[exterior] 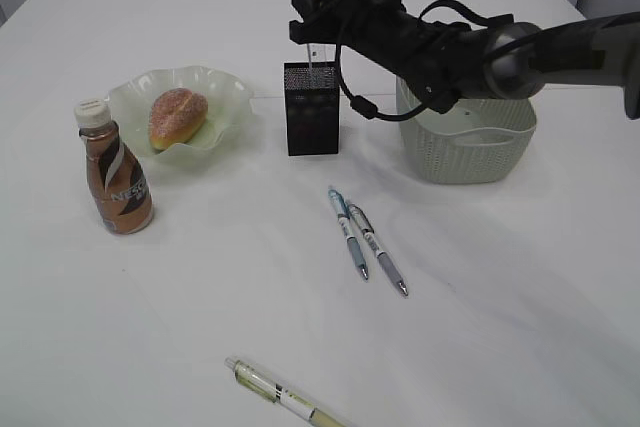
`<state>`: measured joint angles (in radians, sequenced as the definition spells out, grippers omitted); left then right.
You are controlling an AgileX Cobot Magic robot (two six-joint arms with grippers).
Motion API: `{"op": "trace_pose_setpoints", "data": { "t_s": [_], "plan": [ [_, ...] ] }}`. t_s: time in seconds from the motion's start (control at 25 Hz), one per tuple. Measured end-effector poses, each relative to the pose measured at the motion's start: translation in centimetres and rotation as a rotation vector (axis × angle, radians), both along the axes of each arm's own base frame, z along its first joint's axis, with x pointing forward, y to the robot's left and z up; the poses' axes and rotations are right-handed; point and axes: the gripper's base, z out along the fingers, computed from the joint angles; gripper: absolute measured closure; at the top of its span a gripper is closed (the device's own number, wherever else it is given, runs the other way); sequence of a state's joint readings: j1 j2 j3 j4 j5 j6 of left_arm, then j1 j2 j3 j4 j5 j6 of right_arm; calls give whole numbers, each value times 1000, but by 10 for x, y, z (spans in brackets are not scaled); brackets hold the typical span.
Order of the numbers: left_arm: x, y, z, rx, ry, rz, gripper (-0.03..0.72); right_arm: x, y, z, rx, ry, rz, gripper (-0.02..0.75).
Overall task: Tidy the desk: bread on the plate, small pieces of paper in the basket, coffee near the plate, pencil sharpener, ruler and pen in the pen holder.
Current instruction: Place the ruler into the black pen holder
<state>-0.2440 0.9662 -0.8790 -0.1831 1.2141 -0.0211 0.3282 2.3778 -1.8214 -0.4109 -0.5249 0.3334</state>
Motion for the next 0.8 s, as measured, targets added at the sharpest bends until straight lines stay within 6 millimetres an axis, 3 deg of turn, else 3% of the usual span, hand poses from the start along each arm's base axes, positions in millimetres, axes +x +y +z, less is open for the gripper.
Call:
{"op": "trace_pose_setpoints", "data": {
  "t_s": [0.44, 0.6, 0.8],
  "plan": [
    [0, 0, 0, 0, -1, 0, 381, 0, 0, -2, 11, 36, -6, 279],
    [0, 0, 0, 0, -2, 0, 381, 0, 0, -4, 49, 75, -6, 262],
    [0, 0, 0, 0, -2, 0, 381, -5, -4, 18, 42, 187, -33, 260]
  ]
}}
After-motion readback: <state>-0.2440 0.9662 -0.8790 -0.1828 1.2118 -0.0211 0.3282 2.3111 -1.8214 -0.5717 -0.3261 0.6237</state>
